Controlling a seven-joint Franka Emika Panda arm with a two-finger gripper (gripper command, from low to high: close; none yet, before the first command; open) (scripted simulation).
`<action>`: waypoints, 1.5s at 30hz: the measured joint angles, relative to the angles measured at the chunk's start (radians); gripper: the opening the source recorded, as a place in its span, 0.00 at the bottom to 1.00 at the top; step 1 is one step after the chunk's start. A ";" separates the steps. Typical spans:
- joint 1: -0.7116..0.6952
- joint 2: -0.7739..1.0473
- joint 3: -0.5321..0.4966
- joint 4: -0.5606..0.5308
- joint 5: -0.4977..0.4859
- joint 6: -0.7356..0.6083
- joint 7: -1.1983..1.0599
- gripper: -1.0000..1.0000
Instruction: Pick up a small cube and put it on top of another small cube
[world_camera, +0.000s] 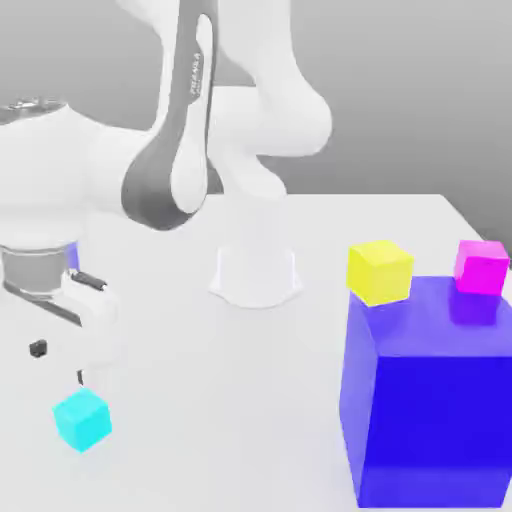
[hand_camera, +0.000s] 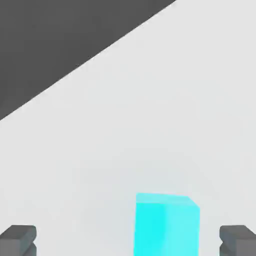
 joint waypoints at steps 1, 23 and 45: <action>-0.010 0.037 0.009 0.002 0.020 0.026 -0.014 0.50; -0.009 -0.036 0.130 0.064 0.126 -0.066 -0.118 0.00; 0.525 -0.191 0.569 0.232 0.902 -0.499 -1.048 0.00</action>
